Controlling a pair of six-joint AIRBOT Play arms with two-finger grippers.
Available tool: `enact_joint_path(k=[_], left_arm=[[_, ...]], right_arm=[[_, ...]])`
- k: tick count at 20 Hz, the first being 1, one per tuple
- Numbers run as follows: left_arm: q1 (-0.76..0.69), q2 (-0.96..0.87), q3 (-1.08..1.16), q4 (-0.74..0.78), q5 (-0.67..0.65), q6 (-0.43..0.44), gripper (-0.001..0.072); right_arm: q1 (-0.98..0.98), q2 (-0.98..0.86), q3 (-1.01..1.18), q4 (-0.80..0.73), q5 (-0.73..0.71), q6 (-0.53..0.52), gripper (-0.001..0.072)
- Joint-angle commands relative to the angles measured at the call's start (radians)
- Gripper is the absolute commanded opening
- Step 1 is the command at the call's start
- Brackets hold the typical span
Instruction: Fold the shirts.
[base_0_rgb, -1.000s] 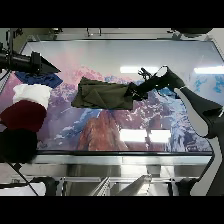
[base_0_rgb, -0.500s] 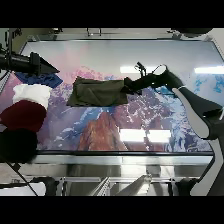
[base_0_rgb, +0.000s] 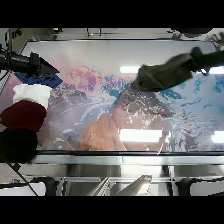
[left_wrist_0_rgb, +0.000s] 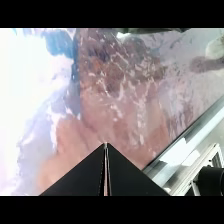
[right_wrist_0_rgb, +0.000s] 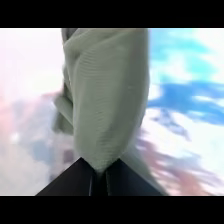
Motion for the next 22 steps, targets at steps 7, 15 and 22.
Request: enact_joint_path(k=[7,15,22], left_arm=[[-0.002,0.0,0.0,0.0,0.008,0.0,0.0006],[-0.002,0.0,0.0,0.001,0.008,0.002,0.0006],[-0.002,0.0,0.0,0.001,0.008,0.002,0.0006]], right_arm=[[-0.397,0.455,-0.817,-0.483,-0.34,0.396,0.001],[-0.487,0.464,-1.052,-0.481,-0.485,0.376,0.0011],[-0.488,0.462,-1.053,-0.481,-0.526,0.377,0.0011]])
